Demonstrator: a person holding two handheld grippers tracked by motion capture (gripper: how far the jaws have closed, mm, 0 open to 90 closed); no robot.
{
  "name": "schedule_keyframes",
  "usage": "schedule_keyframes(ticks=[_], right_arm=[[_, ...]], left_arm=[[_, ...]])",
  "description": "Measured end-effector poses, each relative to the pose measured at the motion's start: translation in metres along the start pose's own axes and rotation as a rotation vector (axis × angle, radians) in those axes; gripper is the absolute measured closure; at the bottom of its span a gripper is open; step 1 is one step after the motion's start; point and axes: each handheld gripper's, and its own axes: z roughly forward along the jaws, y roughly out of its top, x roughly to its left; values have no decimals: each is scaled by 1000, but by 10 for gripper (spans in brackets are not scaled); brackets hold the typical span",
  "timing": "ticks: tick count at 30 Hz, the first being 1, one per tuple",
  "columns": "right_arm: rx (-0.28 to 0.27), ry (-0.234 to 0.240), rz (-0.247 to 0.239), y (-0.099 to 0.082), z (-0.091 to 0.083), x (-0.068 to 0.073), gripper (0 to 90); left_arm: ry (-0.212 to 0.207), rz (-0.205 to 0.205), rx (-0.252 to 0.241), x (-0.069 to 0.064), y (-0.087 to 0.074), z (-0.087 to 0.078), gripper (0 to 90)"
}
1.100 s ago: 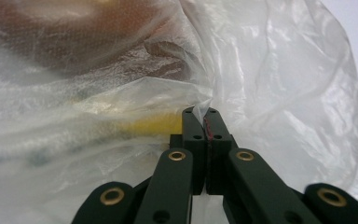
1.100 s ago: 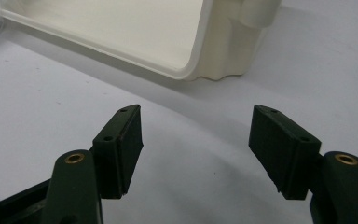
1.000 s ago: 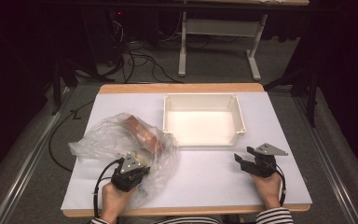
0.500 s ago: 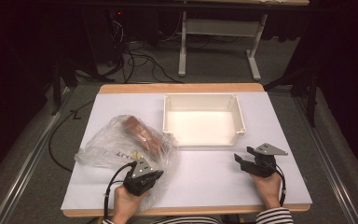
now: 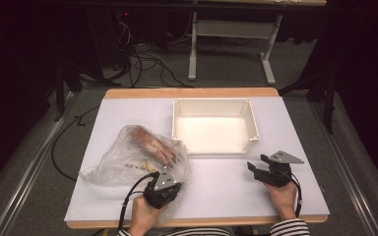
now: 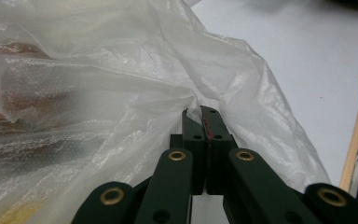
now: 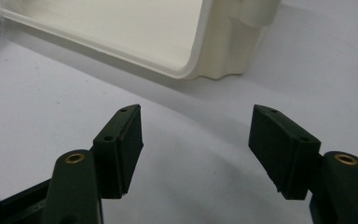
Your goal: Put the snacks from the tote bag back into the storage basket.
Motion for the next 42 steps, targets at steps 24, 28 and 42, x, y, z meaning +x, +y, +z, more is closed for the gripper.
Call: schedule_keyframes(ticks=[24, 28, 42], right_arm=[[-1, -1, 0, 0, 0, -1, 352], [1, 0, -1, 0, 0, -1, 352], [3, 2, 3, 0, 0, 0, 351]], left_arm=[[482, -205, -14, 85, -3, -97, 225], [477, -292, 71, 120, -23, -90, 151], [396, -328, 180, 131, -51, -60, 479]])
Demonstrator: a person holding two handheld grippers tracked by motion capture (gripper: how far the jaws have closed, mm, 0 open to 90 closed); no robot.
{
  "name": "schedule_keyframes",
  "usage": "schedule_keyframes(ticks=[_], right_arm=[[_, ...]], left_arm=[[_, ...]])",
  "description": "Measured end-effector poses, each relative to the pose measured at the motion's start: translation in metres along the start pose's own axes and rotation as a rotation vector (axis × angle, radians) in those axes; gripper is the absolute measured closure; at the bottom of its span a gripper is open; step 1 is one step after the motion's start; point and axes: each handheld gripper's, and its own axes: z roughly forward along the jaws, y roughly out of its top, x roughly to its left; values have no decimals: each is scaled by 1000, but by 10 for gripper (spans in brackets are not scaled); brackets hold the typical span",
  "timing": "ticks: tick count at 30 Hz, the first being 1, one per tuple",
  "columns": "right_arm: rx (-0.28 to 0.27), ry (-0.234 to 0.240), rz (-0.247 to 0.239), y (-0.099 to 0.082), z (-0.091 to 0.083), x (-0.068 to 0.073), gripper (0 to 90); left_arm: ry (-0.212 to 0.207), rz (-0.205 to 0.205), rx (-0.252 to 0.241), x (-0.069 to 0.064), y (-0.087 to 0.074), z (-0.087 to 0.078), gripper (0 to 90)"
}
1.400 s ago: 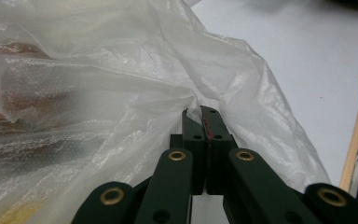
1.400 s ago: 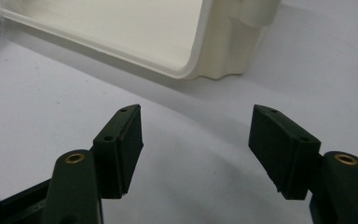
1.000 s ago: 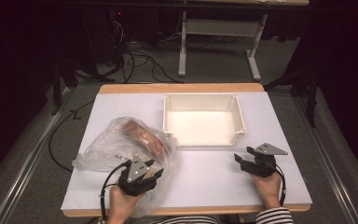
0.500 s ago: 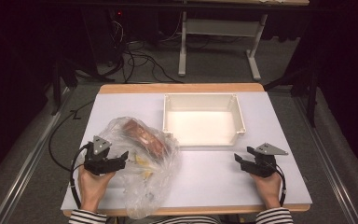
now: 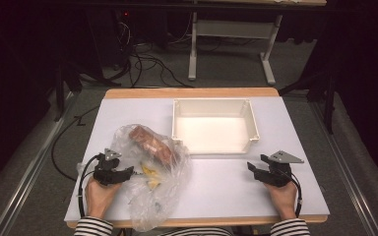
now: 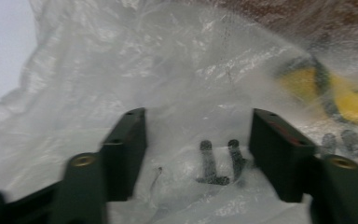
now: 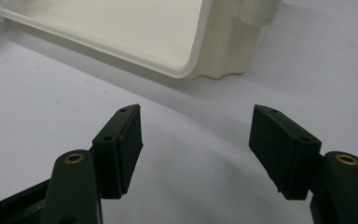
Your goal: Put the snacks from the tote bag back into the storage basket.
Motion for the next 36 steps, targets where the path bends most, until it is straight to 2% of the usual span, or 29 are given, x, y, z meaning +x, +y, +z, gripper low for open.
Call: schedule_keyframes(ticks=[2, 3, 4, 5, 6, 9, 10, 12, 17, 19, 22, 23, 24, 26, 29, 32, 33, 36], right_arm=[[2, 1, -1, 0, 0, 0, 351], [6, 0, -7, 0, 1, 0, 351], [11, 0, -17, 0, 1, 0, 351], [11, 0, -17, 0, 1, 0, 351], [14, 0, -11, 1, 2, 1, 351], [24, 4, -12, 1, 2, 1, 349], [24, 4, -12, 1, 2, 1, 349], [36, 10, -7, 2, 4, 0, 358], [37, 47, -21, 2, 3, 0, 382], [40, 50, -27, 2, 3, 0, 383], [54, 46, -34, 2, 5, 1, 397], [54, 46, -34, 2, 5, 1, 397], [37, 35, -17, 2, 4, 0, 436], [37, 33, 7, 2, 3, -2, 435], [34, 21, 3, 3, 3, -1, 420], [42, 37, 4, 3, 3, 1, 414], [40, 62, -1, 5, 2, 7, 410], [28, 90, -20, 9, 4, 17, 410]], left_arm=[[-11, 11, -3, -1, 0, 0, 600], [-29, 37, -10, -2, -1, -1, 647], [-29, 37, -10, -2, -1, -1, 699], [-41, 45, -11, -3, -1, -1, 699], [-49, 55, -14, -6, -1, -1, 790], [-62, 61, -20, -8, -1, 0, 875], [-62, 61, -20, -8, -1, 0, 883], [-97, 65, -35, -11, -4, -1, 891], [-138, 114, -40, -25, -7, -3, 895], [-142, 125, -42, -29, -7, -4, 895], [-174, 146, -52, -41, -10, -5, 896], [-174, 146, -52, -41, -10, -5, 895], [-192, 151, -61, -47, -11, -4, 895], [-205, 156, -72, -52, -11, -3, 896], [-207, 153, -88, -57, -12, -3, 895], [-213, 147, -107, -61, -11, -2, 894], [-207, 145, -113, -63, -12, -1, 894], [-212, 122, -132, -63, -16, 1, 893]])
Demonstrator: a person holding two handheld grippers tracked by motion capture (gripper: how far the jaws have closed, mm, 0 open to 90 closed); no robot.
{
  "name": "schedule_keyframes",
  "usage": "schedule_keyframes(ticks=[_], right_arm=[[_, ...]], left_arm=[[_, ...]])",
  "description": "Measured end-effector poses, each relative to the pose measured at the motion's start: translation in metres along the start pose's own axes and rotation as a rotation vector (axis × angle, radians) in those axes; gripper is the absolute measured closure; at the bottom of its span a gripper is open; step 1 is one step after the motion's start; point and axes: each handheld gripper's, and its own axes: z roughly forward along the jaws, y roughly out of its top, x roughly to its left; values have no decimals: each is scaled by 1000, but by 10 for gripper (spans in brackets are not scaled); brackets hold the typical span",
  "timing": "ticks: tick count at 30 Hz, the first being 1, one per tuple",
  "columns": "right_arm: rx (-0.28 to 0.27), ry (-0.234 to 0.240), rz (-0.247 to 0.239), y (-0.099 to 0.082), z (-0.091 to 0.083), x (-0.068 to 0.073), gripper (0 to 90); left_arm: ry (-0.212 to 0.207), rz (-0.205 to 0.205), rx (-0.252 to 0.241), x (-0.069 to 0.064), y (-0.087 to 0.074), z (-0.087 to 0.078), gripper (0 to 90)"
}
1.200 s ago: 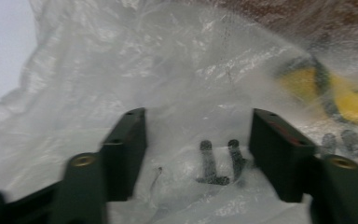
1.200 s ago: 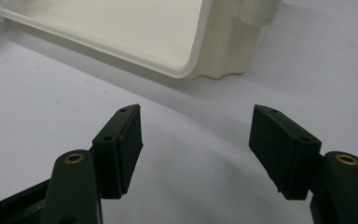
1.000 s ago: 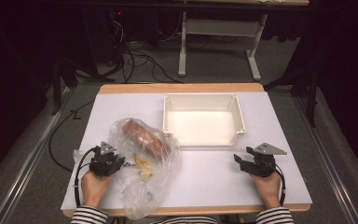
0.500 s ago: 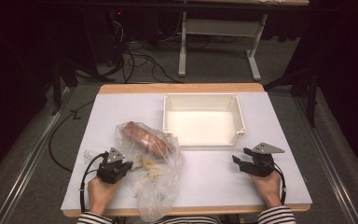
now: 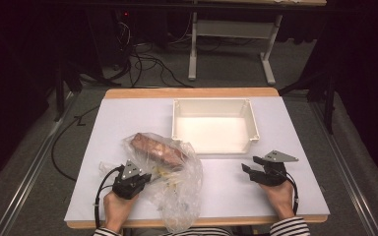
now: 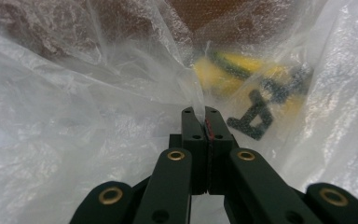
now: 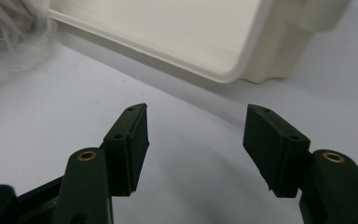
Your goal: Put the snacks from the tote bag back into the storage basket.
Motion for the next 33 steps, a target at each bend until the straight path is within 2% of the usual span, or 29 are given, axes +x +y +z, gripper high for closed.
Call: schedule_keyframes(ticks=[3, 6, 8, 9, 10, 11, 12, 13, 16, 21, 26, 28, 29, 30, 32, 33], right_arm=[[5, 45, -23, 6, 9, 9, 409], [21, 78, -54, 12, 19, 19, 409], [5, 117, -63, 16, 23, 26, 410], [5, 117, -63, 16, 23, 26, 410], [-10, 159, -49, 20, 25, 33, 409], [-16, 180, -52, 22, 27, 36, 407], [-16, 180, -52, 22, 27, 36, 407], [-17, 205, -62, 26, 31, 44, 404], [-4, 227, -81, 33, 38, 56, 392], [-19, 293, -123, 43, 47, 75, 402], [7, 327, -143, 45, 56, 87, 414], [19, 343, -159, 45, 60, 92, 440], [24, 380, -168, 46, 64, 96, 479], [29, 397, -171, 46, 66, 97, 513], [50, 418, -187, 46, 72, 100, 592], [50, 418, -187, 46, 72, 100, 592]], left_arm=[[0, -12, -13, 1, -1, -1, 893], [12, 0, -17, -1, -2, 0, 892], [15, 2, -17, -1, -2, 0, 891], [15, 2, -17, -1, -2, 0, 891], [10, -4, -18, 0, -2, 0, 891], [11, -5, -18, 0, -3, 0, 890], [11, -5, -18, 0, -3, 0, 889], [15, -5, -18, -1, -3, 0, 889], [21, 1, -17, -1, -3, 0, 888], [19, -5, -17, 0, -3, 1, 887], [18, -9, -18, 0, -3, 1, 886], [19, -6, -17, 0, -3, 1, 886], [22, -3, -18, -1, -3, 1, 885], [23, -2, -19, -1, -3, 1, 886], [27, 5, -18, -2, -3, 0, 885], [27, 5, -18, -2, -3, 0, 885]])
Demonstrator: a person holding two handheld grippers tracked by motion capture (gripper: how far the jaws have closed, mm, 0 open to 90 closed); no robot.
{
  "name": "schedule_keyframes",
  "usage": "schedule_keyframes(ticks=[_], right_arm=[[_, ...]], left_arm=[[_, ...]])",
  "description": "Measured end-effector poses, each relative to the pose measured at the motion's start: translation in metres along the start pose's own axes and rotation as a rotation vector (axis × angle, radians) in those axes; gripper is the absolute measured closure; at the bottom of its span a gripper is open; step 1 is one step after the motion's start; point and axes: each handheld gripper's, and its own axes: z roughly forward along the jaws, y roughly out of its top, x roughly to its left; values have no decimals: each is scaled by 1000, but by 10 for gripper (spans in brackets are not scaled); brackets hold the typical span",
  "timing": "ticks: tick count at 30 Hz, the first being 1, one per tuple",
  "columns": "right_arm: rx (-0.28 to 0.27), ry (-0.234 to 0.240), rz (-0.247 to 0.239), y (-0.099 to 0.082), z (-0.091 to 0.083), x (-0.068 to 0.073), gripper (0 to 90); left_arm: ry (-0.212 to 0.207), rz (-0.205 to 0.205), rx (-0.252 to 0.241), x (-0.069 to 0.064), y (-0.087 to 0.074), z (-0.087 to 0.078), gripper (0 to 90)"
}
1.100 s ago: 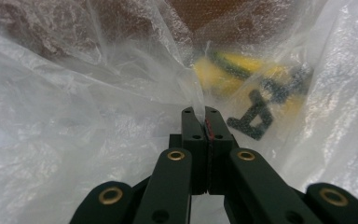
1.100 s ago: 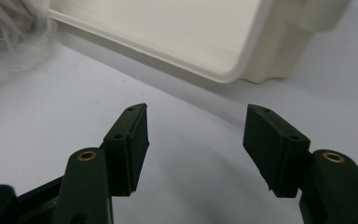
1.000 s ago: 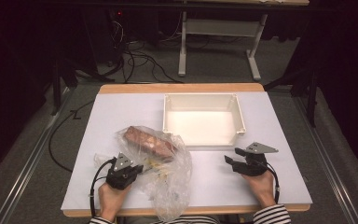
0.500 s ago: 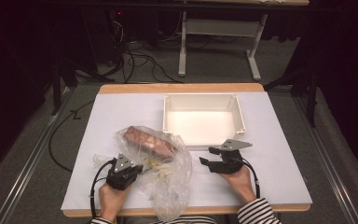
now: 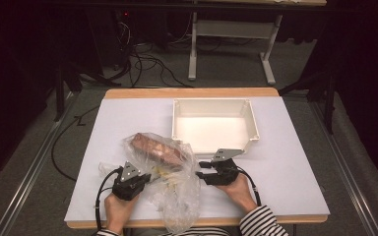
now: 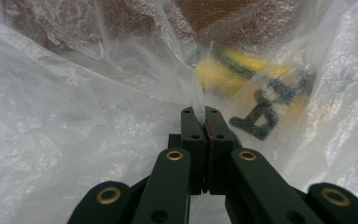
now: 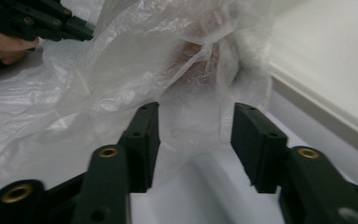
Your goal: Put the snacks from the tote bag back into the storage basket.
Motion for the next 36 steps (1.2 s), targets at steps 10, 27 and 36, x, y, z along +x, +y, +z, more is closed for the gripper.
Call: schedule_keyframes(ticks=[10, 27, 36], right_arm=[[74, 53, -73, -1, 6, 5, 900], [27, -11, -28, -22, -39, -10, 900], [17, -40, 3, -37, -59, -19, 900]], left_arm=[[-14, 27, -42, -2, -1, -4, 889], [1, 146, -138, -18, 13, -33, 692], [28, 92, -196, -15, 18, -52, 521]])
